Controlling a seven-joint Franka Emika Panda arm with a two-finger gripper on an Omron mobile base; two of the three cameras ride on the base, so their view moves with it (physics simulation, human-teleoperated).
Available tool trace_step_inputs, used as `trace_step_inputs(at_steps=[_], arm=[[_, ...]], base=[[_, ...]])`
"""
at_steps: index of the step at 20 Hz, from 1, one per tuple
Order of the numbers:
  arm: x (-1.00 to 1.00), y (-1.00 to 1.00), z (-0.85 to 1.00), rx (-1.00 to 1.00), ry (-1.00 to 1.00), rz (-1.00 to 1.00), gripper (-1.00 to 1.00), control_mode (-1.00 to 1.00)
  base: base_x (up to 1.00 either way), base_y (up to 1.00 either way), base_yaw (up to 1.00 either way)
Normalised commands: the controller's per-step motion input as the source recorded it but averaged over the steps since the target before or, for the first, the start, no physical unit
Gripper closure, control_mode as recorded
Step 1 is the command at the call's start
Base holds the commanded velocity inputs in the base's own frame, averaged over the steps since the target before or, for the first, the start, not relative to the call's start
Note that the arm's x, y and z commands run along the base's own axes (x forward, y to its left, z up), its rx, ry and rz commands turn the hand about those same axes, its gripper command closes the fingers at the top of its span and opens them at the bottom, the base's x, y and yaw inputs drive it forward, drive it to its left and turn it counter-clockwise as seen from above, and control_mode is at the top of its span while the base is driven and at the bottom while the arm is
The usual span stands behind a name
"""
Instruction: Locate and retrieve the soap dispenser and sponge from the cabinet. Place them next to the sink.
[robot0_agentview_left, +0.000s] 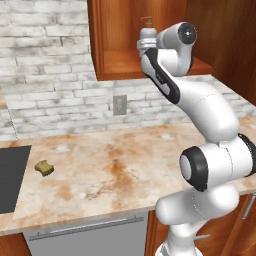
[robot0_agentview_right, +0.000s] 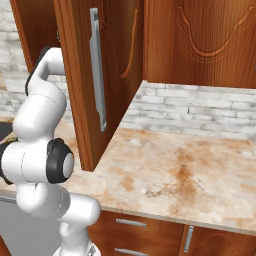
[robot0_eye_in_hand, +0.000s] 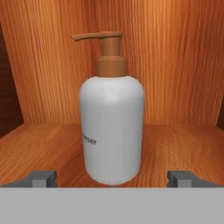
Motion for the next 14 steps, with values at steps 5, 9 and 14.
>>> trace_step_inputs(at_steps=[5,9,14], arm=[[0.31,0.01,-0.09,-0.03,0.0,0.01,-1.0,-1.0],[0.35,0.05,-0.09,-0.03,0.0,0.0,-1.0,-1.0],[0.35,0.03,-0.06,0.0,0.01,0.0,-1.0,-1.0]], base=[[0.0,0.0,0.0],[0.0,0.0,0.0],[0.0,0.0,0.0]])
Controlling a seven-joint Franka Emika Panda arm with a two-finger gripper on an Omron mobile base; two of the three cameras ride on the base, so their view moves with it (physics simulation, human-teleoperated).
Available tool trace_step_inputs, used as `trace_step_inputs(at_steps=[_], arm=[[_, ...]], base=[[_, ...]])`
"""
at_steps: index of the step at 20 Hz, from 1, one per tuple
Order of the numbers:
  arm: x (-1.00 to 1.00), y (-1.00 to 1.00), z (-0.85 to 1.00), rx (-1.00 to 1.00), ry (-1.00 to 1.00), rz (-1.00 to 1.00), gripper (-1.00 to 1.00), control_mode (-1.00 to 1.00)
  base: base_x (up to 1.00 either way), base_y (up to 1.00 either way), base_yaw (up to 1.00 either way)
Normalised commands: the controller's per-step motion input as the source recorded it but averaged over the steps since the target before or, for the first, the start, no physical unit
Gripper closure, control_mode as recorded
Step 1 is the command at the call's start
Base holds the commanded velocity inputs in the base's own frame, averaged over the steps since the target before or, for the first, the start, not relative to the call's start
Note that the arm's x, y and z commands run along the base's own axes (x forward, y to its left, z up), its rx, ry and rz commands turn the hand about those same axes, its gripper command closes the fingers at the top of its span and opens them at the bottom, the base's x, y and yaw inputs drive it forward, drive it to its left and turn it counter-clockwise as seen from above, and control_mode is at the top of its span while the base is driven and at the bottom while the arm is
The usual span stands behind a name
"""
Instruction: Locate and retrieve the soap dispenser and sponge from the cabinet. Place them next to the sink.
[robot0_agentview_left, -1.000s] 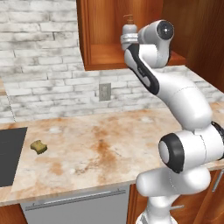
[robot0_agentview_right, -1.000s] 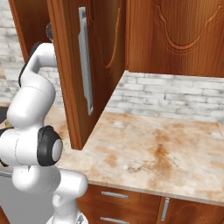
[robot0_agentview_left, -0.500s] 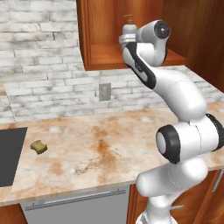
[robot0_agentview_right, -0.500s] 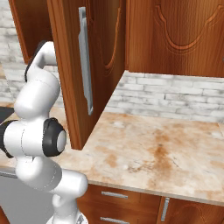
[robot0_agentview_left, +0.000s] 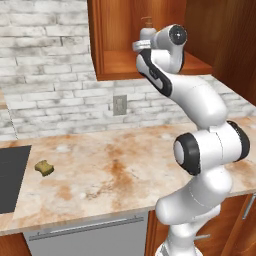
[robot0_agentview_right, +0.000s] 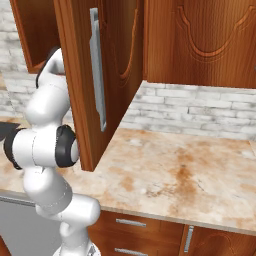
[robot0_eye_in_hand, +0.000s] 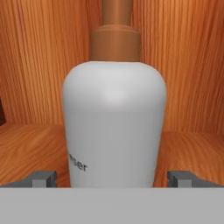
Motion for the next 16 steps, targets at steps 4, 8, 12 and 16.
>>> trace_step_inputs(at_steps=[4,8,12,16], arm=[[0.24,0.06,-0.01,0.0,0.03,0.0,-1.0,-1.0],[0.23,0.08,-0.01,0.0,0.03,0.0,-1.0,-1.0],[0.22,0.07,-0.02,0.0,0.03,0.0,-1.0,-1.0],[0.18,0.07,-0.06,0.0,0.03,0.0,1.0,-1.0]], base=[[0.0,0.0,0.0],[0.0,0.0,0.0],[0.0,0.0,0.0],[0.0,0.0,0.0]])
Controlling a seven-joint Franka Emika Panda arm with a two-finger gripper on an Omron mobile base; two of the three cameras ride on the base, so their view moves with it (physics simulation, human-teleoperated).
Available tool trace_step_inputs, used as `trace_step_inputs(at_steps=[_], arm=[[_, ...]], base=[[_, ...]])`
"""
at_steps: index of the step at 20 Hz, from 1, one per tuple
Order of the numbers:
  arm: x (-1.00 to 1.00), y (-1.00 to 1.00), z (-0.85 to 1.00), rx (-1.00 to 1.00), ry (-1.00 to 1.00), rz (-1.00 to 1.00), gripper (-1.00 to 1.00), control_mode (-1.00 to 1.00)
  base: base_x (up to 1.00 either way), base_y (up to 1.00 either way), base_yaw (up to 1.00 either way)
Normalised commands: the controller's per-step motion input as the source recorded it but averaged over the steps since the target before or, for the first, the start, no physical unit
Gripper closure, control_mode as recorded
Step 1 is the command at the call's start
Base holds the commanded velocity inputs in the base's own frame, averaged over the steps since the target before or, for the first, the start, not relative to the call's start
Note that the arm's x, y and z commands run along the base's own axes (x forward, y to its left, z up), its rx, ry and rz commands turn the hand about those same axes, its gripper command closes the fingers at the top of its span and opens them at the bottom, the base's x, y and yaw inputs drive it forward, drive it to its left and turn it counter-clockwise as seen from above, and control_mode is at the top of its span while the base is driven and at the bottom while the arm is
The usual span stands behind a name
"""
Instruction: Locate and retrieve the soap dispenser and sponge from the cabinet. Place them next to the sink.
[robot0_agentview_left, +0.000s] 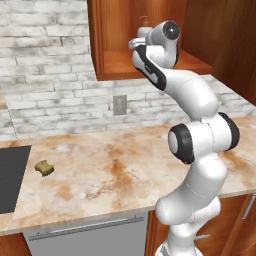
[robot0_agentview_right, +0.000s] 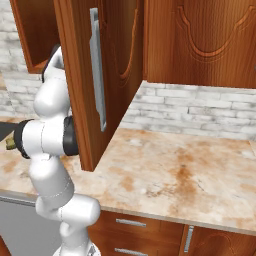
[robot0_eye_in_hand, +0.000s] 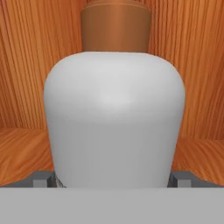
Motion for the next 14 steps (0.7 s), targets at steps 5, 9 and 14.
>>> trace_step_inputs(at_steps=[5,9,14], arm=[[-0.22,0.01,-0.04,0.02,-0.01,-0.05,1.0,-1.0],[-0.6,0.03,0.0,0.02,-0.09,-0.11,1.0,-1.0],[-0.73,0.16,0.01,0.02,-0.15,-0.11,1.0,-1.0]], base=[[0.0,0.0,0.0],[0.0,0.0,0.0],[0.0,0.0,0.0]])
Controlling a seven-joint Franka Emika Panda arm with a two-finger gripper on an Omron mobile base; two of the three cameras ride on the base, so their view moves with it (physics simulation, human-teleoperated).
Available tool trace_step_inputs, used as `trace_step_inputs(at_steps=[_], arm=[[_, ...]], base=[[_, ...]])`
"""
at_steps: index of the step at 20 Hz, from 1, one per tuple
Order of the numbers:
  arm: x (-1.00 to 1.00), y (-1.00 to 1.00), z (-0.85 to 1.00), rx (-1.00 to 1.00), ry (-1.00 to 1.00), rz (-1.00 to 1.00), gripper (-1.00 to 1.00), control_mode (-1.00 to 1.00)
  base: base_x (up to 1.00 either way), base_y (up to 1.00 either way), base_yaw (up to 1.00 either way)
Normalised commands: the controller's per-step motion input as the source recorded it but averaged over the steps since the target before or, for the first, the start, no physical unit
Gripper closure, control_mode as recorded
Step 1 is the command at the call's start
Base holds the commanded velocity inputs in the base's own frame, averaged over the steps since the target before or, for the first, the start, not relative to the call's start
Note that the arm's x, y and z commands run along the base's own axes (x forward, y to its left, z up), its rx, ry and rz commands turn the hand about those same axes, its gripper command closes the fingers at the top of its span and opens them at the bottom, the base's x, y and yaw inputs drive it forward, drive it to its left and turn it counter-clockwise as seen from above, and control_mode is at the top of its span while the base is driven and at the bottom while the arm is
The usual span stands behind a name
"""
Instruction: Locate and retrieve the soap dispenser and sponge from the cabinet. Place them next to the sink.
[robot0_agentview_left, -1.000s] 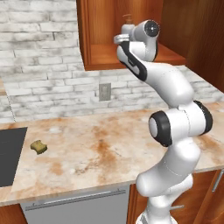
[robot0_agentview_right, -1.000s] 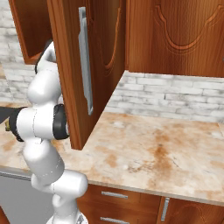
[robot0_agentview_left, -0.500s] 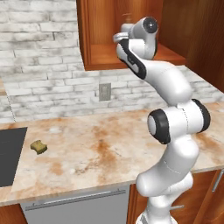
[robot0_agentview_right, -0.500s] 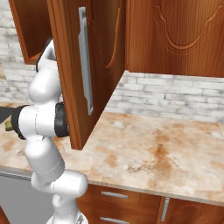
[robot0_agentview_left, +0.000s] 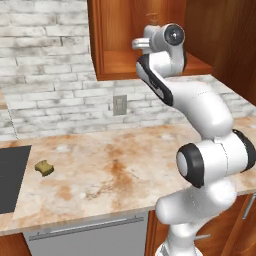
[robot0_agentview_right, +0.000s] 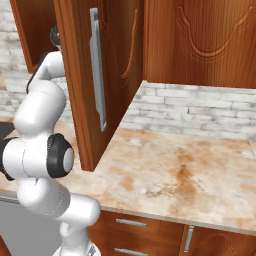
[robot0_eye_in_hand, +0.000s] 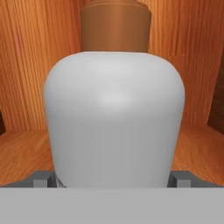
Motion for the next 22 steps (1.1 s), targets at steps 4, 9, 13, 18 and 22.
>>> trace_step_inputs(at_steps=[4,9,13,18,22], arm=[[-0.83,0.24,0.07,0.0,-0.07,-0.11,1.0,-1.0],[-0.78,0.1,0.39,0.0,-0.02,-0.08,1.0,-1.0],[-0.87,0.19,0.09,0.03,0.04,-0.08,1.0,-1.0],[-0.99,0.27,0.0,0.01,0.01,-0.09,1.0,-1.0],[-1.0,0.2,-0.01,0.0,0.0,-0.07,1.0,-1.0]], base=[[0.0,0.0,0.0],[0.0,0.0,0.0],[0.0,0.0,0.0],[0.0,0.0,0.0],[0.0,0.0,0.0]])
